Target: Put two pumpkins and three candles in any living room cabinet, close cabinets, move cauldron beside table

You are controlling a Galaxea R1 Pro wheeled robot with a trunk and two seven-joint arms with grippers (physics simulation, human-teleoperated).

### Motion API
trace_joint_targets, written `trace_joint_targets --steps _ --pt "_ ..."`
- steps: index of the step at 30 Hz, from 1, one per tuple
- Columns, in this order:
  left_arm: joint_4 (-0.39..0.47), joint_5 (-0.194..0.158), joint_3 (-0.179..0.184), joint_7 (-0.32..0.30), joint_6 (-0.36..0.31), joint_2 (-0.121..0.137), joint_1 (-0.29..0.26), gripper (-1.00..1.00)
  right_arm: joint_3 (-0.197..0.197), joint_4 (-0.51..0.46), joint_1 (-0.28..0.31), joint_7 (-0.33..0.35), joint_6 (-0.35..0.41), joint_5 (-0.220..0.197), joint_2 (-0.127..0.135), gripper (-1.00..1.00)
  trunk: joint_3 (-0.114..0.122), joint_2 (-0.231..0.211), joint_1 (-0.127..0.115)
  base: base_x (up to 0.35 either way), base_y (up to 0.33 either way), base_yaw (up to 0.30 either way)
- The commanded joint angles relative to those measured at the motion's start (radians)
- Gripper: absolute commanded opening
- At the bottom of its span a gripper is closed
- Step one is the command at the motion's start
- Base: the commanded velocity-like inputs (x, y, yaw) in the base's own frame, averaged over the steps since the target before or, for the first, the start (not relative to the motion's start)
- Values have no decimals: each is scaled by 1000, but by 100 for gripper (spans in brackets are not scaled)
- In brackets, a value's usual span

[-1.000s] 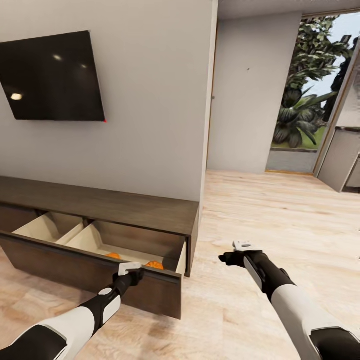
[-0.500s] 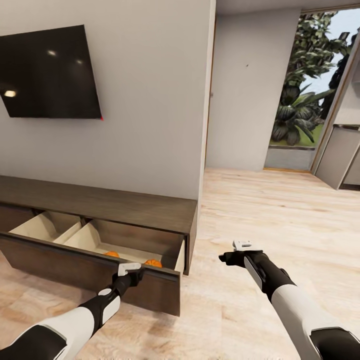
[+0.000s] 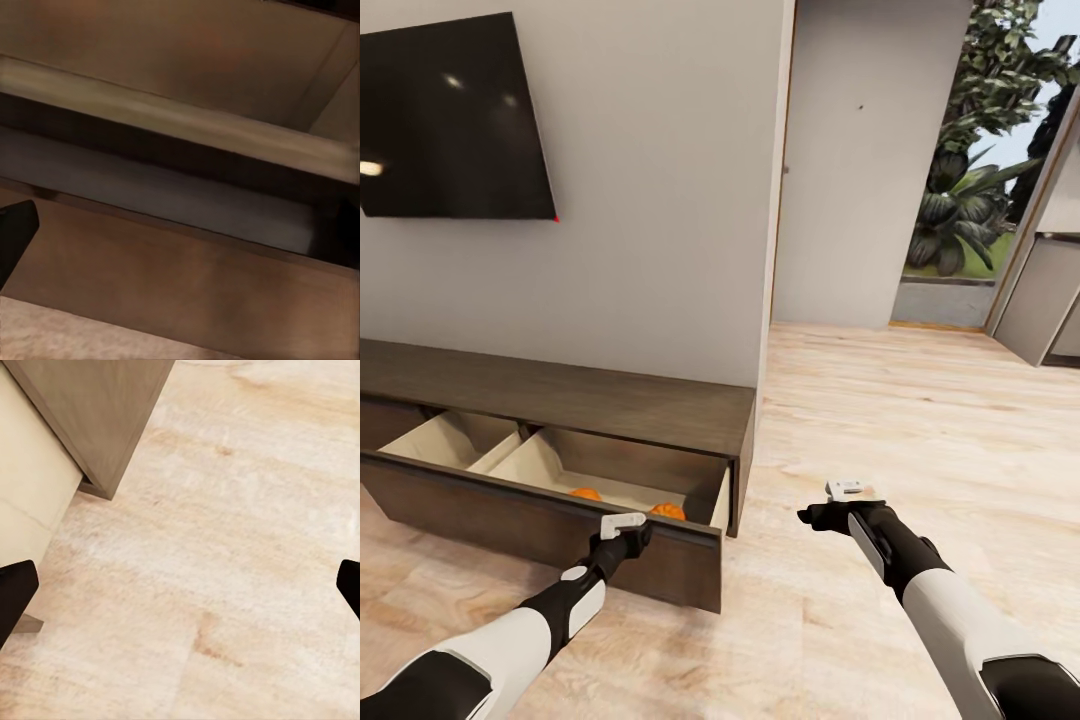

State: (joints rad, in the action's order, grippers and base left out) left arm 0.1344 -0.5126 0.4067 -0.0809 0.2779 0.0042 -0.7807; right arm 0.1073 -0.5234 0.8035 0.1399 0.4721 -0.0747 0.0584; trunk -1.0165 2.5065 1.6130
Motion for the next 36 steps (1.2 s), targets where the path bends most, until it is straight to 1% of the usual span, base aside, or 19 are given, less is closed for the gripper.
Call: trace_joint_targets --steps 1,5,13,24,28,31,36 --pt "-74 -12 19 -5 3 1 0 100 6 -1 0 -2 5 -8 1 100 -1 0 0 0 0 0" --pt "-75 -13 18 -5 3 2 0 100 6 -2 0 -2 5 -8 1 100 -1 0 0 35 0 0" --pt "-75 -14 18 -6 3 2 0 100 5 -3 0 0 5 -8 1 100 -1 0 0 259 0 0" --pt "-75 -15 18 -7 3 2 0 100 5 -3 0 0 5 -8 1 100 -1 0 0 67 0 0" --pt "-76 -15 18 -7 3 2 0 100 5 -3 0 8 5 -8 2 100 -1 0 0 300 0 0" --pt "-76 -15 18 -7 3 2 0 100 5 -3 0 35 5 -8 2 100 -1 0 0 268 0 0" --pt "-76 -15 19 -7 3 2 0 100 4 -3 0 44 5 -8 3 100 -1 0 0 51 0 0"
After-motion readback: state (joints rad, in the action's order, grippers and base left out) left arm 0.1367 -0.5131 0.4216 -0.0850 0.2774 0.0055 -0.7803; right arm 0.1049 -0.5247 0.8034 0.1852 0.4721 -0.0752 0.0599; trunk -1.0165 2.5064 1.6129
